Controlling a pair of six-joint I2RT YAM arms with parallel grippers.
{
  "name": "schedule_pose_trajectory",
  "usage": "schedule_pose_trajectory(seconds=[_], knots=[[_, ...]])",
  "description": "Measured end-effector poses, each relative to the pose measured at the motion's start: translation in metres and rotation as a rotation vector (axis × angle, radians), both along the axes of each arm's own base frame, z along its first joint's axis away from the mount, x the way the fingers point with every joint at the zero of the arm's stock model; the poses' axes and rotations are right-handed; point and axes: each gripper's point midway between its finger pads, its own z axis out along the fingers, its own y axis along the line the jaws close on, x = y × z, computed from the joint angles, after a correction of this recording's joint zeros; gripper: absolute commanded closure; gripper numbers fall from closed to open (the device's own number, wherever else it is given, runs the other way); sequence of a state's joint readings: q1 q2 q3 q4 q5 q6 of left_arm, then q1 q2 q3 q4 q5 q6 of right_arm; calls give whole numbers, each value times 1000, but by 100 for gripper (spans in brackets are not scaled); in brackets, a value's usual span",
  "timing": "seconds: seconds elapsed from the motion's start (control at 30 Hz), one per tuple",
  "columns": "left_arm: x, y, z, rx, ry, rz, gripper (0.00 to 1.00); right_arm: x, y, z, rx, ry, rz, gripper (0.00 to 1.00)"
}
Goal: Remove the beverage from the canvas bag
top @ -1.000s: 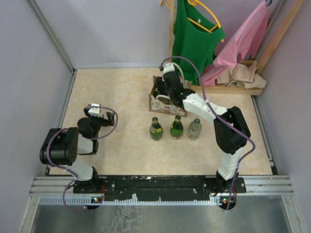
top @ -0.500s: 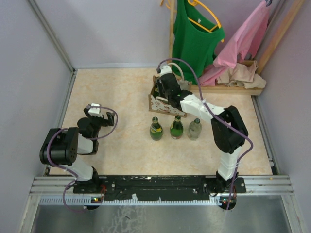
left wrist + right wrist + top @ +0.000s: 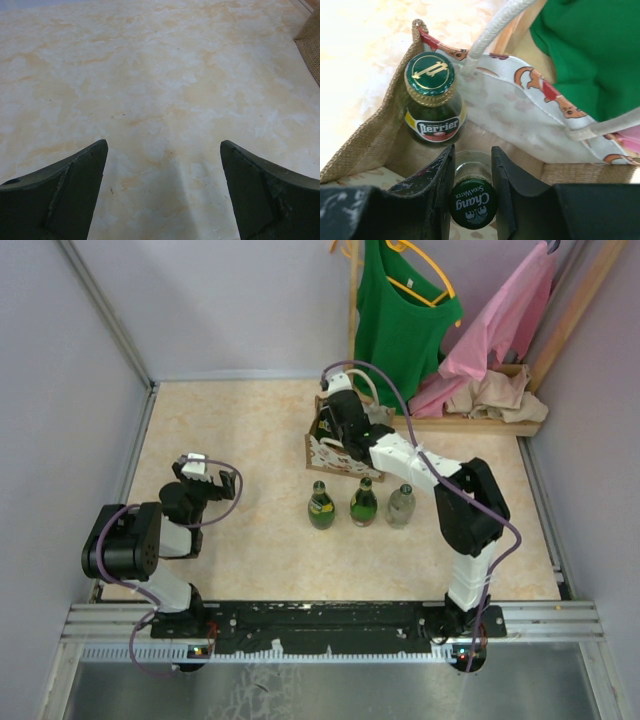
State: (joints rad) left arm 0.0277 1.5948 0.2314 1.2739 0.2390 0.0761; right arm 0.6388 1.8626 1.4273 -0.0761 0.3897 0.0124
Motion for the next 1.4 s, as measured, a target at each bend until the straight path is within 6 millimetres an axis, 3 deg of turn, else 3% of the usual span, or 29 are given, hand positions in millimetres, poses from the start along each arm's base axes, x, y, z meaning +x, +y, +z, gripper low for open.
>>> schedule_pose_trajectory(seconds=[0.2, 0.27, 0.37, 0.5, 0.57, 0.73, 0.9, 1.07, 1.23, 1.4], knots=[[0, 0, 0, 0, 0, 0, 0, 3, -11, 26, -41, -64, -18, 100], [0, 0, 0, 0, 0, 0, 0, 0, -16, 49, -31, -105, -25, 100], [0, 0, 0, 0, 0, 0, 0, -10, -27, 99, 22, -201, -39, 100], [0, 0, 0, 0, 0, 0, 0, -36, -49, 174, 118, -351, -65, 100], [0, 0, 0, 0, 0, 0, 0, -50, -60, 202, 151, -410, -82, 100], [0, 0, 0, 0, 0, 0, 0, -91, -87, 247, 194, -508, -135, 100], [0, 0, 0, 0, 0, 0, 0, -139, -102, 258, 216, -522, -144, 100], [0, 0, 0, 0, 0, 0, 0, -187, -95, 254, 221, -511, -92, 100], [0, 0, 0, 0, 0, 0, 0, -232, -75, 223, 175, -464, 4, 100], [0, 0, 0, 0, 0, 0, 0, -255, -64, 181, 101, -394, 40, 100]])
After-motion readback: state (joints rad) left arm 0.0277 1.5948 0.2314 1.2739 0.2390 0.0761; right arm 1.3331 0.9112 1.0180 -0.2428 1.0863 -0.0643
